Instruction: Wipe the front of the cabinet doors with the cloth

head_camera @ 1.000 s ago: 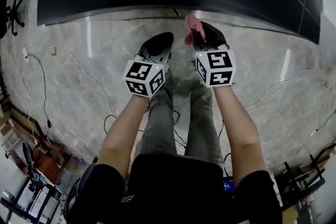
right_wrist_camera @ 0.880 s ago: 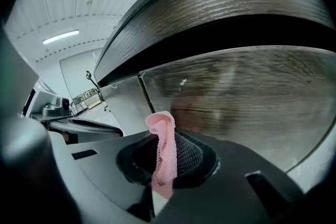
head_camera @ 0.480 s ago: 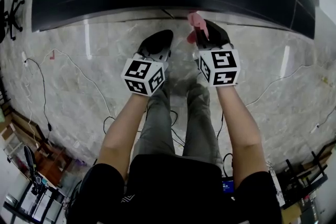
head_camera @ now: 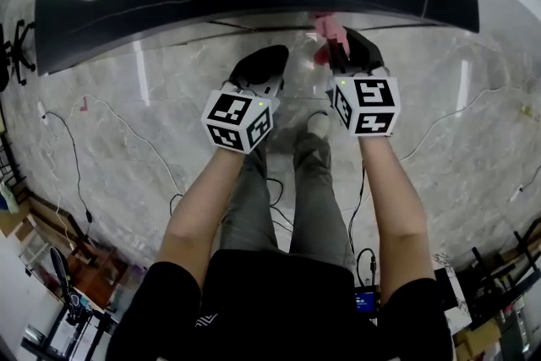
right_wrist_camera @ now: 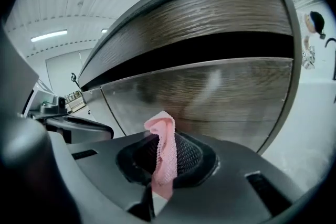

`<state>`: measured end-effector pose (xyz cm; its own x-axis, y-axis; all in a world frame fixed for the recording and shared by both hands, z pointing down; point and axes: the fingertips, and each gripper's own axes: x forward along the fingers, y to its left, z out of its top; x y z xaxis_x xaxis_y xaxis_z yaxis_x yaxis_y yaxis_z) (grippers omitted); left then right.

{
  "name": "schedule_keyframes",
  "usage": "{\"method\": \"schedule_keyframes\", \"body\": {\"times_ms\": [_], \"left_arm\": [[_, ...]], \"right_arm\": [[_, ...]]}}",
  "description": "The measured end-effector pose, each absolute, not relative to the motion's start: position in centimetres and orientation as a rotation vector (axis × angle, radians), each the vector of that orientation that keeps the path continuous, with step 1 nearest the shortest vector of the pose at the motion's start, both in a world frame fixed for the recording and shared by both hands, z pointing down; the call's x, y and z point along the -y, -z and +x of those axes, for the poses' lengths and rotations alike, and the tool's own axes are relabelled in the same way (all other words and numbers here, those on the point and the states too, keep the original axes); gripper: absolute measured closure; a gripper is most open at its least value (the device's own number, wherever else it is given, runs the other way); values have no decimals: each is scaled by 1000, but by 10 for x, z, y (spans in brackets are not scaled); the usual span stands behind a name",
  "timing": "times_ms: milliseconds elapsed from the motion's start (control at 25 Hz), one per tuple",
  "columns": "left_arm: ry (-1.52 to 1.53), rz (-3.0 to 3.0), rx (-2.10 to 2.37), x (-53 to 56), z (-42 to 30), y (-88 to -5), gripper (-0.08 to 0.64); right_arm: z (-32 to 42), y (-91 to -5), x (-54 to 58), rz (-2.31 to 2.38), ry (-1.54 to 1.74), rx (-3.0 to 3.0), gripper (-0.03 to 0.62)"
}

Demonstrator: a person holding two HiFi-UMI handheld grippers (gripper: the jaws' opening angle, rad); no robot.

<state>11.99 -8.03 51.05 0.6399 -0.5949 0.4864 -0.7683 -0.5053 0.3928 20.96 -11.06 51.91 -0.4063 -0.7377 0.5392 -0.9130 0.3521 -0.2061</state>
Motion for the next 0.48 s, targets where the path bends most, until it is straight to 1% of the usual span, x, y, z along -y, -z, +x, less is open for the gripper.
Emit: {"method": "schedule_keyframes", "body": {"times_ms": [480], "left_arm": [[-403, 2312, 963, 78, 209, -518, 551]], "right_arm": [[310, -529, 107, 1584, -708, 2187, 545]]}}
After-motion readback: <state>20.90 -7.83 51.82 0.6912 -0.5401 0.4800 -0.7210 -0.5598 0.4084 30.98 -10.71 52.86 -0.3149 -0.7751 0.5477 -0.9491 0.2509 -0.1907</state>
